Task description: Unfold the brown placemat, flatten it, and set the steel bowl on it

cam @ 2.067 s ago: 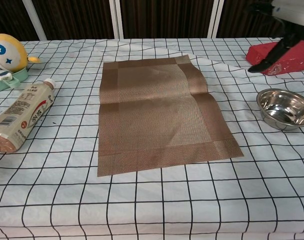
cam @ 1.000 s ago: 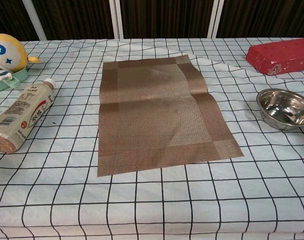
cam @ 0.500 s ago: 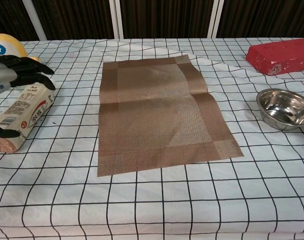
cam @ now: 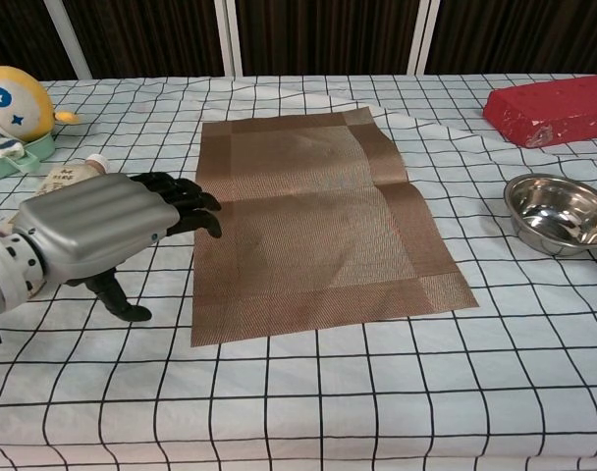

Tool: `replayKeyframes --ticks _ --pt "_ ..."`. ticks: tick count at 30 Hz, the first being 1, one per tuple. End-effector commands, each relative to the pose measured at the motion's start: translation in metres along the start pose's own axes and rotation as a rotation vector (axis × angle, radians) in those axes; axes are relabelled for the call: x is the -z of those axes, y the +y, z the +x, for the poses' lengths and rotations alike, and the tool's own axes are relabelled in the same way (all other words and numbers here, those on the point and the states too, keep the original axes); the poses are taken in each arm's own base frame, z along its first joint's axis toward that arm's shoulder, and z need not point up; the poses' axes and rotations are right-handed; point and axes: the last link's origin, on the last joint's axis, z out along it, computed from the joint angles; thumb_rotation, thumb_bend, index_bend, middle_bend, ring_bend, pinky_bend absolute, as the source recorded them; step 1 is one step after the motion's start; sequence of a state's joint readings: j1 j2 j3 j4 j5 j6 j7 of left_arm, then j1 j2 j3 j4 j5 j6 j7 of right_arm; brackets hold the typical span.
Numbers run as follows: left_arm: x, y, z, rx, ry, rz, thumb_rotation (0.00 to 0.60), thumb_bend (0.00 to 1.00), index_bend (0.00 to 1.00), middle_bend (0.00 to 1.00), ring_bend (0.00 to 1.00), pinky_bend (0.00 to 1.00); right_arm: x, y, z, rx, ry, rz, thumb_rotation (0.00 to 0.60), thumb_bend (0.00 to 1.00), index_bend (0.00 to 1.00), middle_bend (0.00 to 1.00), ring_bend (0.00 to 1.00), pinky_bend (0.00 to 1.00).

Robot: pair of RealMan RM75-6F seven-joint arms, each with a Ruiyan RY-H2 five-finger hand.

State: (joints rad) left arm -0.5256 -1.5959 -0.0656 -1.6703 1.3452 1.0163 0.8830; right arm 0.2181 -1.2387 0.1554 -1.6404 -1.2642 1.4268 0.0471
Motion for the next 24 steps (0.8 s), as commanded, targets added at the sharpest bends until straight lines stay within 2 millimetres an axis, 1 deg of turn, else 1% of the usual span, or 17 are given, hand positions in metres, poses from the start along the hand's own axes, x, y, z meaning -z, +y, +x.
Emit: replayKeyframes --ticks 1,3,5,6,9,18,24 --pt "-0.003 0.006 0.000 0.004 0.001 -0.012 0.600 0.04 0.15 0.09 0.03 0.09 0.000 0.001 0.001 -0.005 0.002 -0.004 0.600 0.11 0.06 0.01 0.08 0.22" --pt "-0.006 0.010 0.001 0.013 0.003 -0.022 0.600 0.04 0.13 0.09 0.03 0.09 -0.001 0.001 0.001 -0.010 0.003 -0.008 0.600 0.11 0.06 0.01 0.08 0.22" --pt "-0.008 0.015 0.001 0.025 0.001 -0.031 0.600 0.04 0.13 0.09 0.03 0.09 -0.001 0.001 0.001 -0.013 0.002 -0.011 0.600 0.11 0.06 0.01 0.08 0.22" --pt "-0.010 0.022 0.000 0.042 -0.009 -0.046 0.600 0.04 0.13 0.09 0.03 0.09 -0.001 0.002 0.002 -0.015 0.003 -0.014 0.600 0.11 0.06 0.01 0.08 0.22" --pt "-0.013 0.027 -0.002 0.045 -0.017 -0.058 0.600 0.04 0.13 0.09 0.03 0.09 -0.002 0.002 0.003 -0.020 0.006 -0.019 0.600 0.11 0.06 0.01 0.08 0.22" --pt "-0.017 0.034 -0.003 0.053 -0.020 -0.066 0.600 0.04 0.15 0.09 0.03 0.09 -0.002 0.004 0.004 -0.028 0.010 -0.029 0.600 0.11 0.06 0.01 0.08 0.22" --pt "-0.016 0.038 -0.003 0.068 -0.022 -0.074 0.600 0.04 0.15 0.09 0.03 0.09 -0.002 0.004 0.004 -0.035 0.007 -0.033 0.600 0.11 0.06 0.01 0.08 0.22"
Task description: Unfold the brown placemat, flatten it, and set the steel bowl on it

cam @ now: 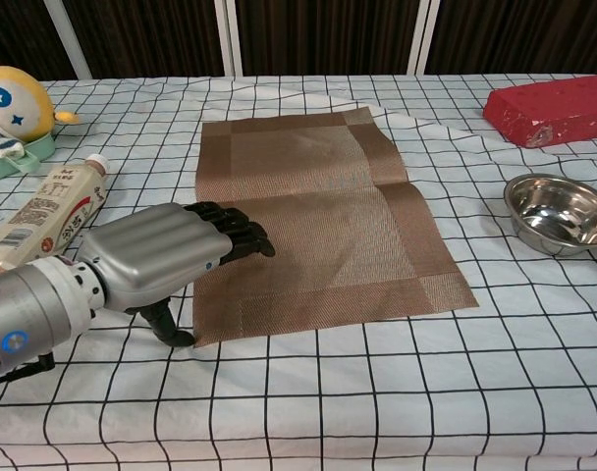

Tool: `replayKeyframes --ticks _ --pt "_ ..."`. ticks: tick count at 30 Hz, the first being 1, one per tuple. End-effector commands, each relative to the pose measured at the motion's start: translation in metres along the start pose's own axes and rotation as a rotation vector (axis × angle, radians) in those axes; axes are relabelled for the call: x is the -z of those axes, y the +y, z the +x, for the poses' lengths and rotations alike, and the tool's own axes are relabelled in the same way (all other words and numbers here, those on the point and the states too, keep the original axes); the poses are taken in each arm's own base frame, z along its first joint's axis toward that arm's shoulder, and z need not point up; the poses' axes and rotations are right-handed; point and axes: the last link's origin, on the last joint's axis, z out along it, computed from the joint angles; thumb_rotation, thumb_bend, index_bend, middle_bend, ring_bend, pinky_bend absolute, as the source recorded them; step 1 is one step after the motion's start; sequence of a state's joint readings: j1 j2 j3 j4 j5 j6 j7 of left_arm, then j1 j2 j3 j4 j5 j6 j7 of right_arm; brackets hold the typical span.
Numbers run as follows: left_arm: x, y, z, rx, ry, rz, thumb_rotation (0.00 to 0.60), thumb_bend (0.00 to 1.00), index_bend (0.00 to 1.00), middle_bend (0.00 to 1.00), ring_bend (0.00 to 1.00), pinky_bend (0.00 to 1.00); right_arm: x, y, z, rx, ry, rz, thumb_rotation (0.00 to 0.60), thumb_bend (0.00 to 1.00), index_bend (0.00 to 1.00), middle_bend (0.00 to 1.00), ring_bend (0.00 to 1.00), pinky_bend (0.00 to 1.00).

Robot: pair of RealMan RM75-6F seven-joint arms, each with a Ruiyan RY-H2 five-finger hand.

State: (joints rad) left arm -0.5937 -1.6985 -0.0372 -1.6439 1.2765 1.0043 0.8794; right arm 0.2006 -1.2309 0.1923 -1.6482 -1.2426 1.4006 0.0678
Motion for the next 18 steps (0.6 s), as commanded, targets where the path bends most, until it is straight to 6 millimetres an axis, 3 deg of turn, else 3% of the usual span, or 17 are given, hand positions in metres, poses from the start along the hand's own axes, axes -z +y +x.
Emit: replayKeyframes --ticks 1,9,18 --pt "0.0013 0.0007 0.0007 0.002 0.002 -0.003 0.600 0.04 0.15 0.09 0.03 0.09 0.0000 0.0001 0.0002 -0.001 0.000 -0.001 0.600 0.11 0.06 0.01 0.08 0.22" --pt "0.0103 -0.0016 0.0045 -0.003 0.009 -0.011 0.600 0.04 0.16 0.09 0.03 0.09 0.0000 -0.0001 -0.0006 -0.008 -0.004 -0.006 0.600 0.12 0.06 0.01 0.08 0.22" --pt "0.0062 -0.0019 -0.0018 -0.012 -0.001 -0.006 0.600 0.04 0.19 0.09 0.03 0.09 0.0003 -0.0001 -0.0008 -0.010 -0.006 -0.008 0.600 0.12 0.06 0.01 0.08 0.22"
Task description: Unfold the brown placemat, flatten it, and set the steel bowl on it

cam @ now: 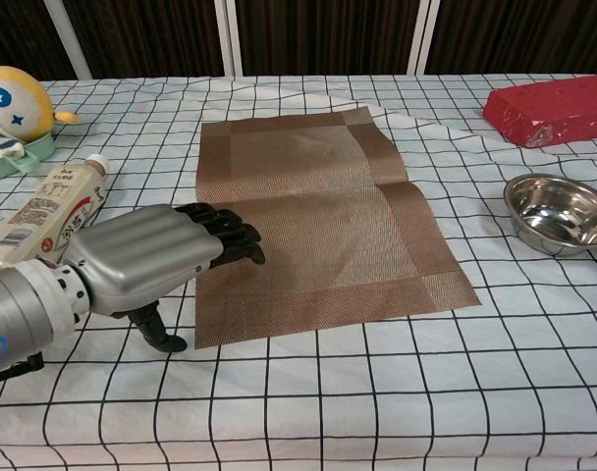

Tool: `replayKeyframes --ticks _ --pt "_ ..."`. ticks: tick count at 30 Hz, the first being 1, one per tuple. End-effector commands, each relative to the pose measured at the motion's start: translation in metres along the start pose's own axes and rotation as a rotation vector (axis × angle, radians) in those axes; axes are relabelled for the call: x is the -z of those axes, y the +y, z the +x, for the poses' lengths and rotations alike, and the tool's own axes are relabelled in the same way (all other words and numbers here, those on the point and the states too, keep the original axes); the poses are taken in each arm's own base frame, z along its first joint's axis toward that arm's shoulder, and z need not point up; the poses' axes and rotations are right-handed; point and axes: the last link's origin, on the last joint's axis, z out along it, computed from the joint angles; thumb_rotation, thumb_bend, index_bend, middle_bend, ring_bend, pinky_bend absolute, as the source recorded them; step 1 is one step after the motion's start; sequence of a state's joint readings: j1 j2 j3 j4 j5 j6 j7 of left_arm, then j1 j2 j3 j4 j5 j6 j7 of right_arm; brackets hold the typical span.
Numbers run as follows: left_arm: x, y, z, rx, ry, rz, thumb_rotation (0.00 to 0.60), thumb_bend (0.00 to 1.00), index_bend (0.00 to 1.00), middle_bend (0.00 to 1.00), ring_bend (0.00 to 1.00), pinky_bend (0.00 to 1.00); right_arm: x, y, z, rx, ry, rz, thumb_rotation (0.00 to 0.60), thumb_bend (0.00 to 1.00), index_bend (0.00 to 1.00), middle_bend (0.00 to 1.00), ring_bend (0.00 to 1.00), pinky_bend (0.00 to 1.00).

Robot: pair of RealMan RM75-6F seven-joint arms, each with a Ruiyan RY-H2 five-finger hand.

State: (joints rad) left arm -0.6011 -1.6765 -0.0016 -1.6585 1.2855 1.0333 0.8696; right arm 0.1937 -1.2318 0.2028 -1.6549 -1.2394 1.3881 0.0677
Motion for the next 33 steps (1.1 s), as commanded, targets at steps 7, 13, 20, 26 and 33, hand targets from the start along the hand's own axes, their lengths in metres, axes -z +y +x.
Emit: replayKeyframes --ticks 7,13,20,26,33 --pt "-0.006 0.007 -0.004 0.026 0.002 -0.016 0.600 0.12 0.24 0.11 0.03 0.09 0.000 0.000 0.000 -0.015 -0.009 -0.006 0.600 0.12 0.07 0.01 0.08 0.22" --pt "-0.005 0.010 0.000 0.052 0.044 -0.036 0.600 0.27 0.29 0.16 0.05 0.11 0.001 -0.001 -0.002 -0.014 -0.015 -0.004 0.600 0.12 0.07 0.01 0.08 0.22" --pt "-0.009 0.006 0.000 0.059 0.064 -0.025 0.600 0.32 0.33 0.19 0.06 0.11 0.002 -0.001 -0.003 -0.015 -0.020 -0.003 0.600 0.13 0.07 0.01 0.08 0.22" --pt "-0.012 0.008 0.002 0.076 0.094 -0.029 0.600 0.34 0.37 0.21 0.07 0.13 0.002 -0.001 -0.003 -0.019 -0.020 -0.005 0.600 0.13 0.07 0.01 0.08 0.21" --pt "-0.018 0.007 0.004 0.092 0.121 -0.023 0.600 0.35 0.51 0.27 0.10 0.16 0.002 -0.001 -0.003 -0.019 -0.023 -0.005 0.600 0.13 0.07 0.01 0.08 0.22"
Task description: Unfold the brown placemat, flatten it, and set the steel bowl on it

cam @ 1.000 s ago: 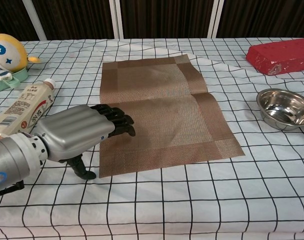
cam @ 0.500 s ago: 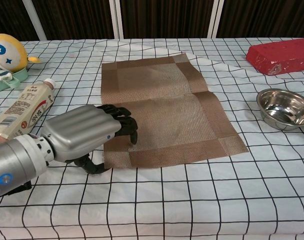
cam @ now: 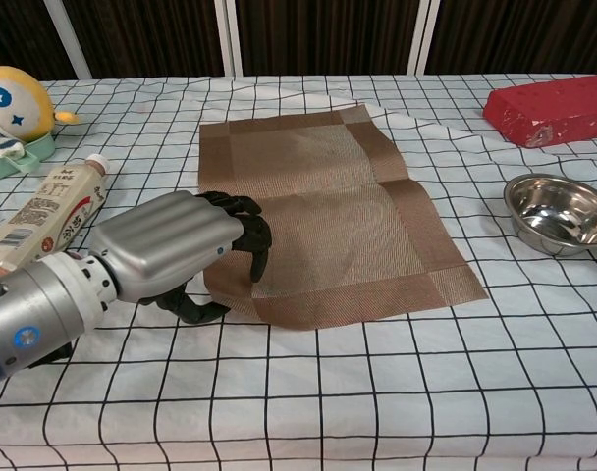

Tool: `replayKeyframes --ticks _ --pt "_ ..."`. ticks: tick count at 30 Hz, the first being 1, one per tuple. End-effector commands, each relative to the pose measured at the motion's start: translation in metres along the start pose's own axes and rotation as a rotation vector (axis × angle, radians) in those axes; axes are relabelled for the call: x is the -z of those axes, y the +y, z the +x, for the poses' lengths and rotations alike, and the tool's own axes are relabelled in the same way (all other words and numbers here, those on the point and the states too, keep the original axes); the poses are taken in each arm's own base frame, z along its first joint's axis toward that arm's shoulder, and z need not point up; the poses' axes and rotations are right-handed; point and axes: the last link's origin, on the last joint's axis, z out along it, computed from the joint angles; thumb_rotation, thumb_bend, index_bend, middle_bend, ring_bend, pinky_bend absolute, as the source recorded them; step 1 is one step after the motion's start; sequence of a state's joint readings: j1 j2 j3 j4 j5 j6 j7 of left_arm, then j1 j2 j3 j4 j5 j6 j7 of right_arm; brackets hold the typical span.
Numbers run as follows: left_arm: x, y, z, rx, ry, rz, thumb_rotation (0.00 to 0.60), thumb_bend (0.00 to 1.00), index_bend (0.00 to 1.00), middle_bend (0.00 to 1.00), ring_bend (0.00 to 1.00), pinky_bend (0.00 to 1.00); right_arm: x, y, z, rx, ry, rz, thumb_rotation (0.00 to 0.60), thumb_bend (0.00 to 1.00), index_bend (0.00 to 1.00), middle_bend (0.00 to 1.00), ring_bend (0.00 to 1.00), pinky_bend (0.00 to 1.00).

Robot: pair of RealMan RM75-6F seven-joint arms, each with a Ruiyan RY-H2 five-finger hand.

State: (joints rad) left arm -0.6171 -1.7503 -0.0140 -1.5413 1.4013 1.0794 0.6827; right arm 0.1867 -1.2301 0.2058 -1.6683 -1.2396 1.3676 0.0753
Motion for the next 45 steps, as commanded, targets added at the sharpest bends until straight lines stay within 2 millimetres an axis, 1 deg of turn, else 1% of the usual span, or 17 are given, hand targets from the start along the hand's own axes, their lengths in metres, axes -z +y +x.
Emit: replayKeyframes --ticks 1,4,9,13,20,25,26,30,38,41,45 --pt "-0.002 0.001 0.001 0.007 0.011 -0.002 0.600 0.36 0.52 0.28 0.10 0.16 0.000 0.000 0.000 0.000 -0.001 0.000 0.600 0.13 0.07 0.01 0.08 0.22" --pt "-0.003 0.000 0.001 0.013 0.015 -0.004 0.600 0.41 0.55 0.30 0.11 0.17 0.000 0.000 0.000 -0.001 -0.003 -0.001 0.600 0.13 0.07 0.01 0.08 0.22" --pt "-0.003 0.001 0.001 0.026 0.013 -0.010 0.600 0.45 0.59 0.32 0.11 0.17 0.000 0.000 0.000 -0.001 -0.007 -0.001 0.600 0.14 0.07 0.01 0.08 0.22" --pt "-0.002 0.005 0.005 0.039 0.016 -0.036 0.600 0.45 0.60 0.32 0.11 0.17 0.000 0.000 0.000 -0.002 -0.008 0.000 0.600 0.13 0.07 0.01 0.08 0.22" --pt "-0.004 0.019 0.013 0.021 0.037 -0.108 0.600 0.45 0.60 0.32 0.11 0.17 -0.001 0.000 0.000 -0.022 -0.008 -0.006 0.600 0.14 0.07 0.01 0.08 0.22" --pt "-0.004 0.030 0.018 0.025 0.029 -0.158 0.600 0.45 0.60 0.32 0.11 0.17 -0.002 0.001 0.004 -0.051 0.006 -0.017 0.600 0.15 0.08 0.01 0.08 0.22" --pt "-0.002 0.033 0.021 0.038 0.030 -0.177 0.600 0.45 0.60 0.32 0.11 0.17 -0.003 0.002 0.005 -0.056 0.014 -0.023 0.600 0.15 0.08 0.01 0.08 0.22" --pt "0.007 0.036 0.030 0.048 0.035 -0.214 0.600 0.45 0.60 0.32 0.11 0.17 -0.005 0.003 0.007 -0.058 0.023 -0.027 0.600 0.15 0.08 0.01 0.08 0.22" --pt "0.025 0.038 0.041 0.064 0.039 -0.256 0.600 0.45 0.60 0.32 0.11 0.17 -0.005 0.004 0.007 -0.064 0.026 -0.034 0.600 0.16 0.08 0.01 0.08 0.22" --pt "0.036 0.035 0.046 0.053 0.045 -0.266 0.600 0.45 0.60 0.32 0.11 0.17 -0.005 0.004 0.008 -0.067 0.029 -0.038 0.600 0.16 0.08 0.01 0.08 0.22" --pt "0.054 0.024 0.052 0.059 0.047 -0.249 0.600 0.45 0.60 0.32 0.11 0.17 -0.006 0.004 0.009 -0.065 0.029 -0.040 0.600 0.16 0.08 0.01 0.08 0.22"
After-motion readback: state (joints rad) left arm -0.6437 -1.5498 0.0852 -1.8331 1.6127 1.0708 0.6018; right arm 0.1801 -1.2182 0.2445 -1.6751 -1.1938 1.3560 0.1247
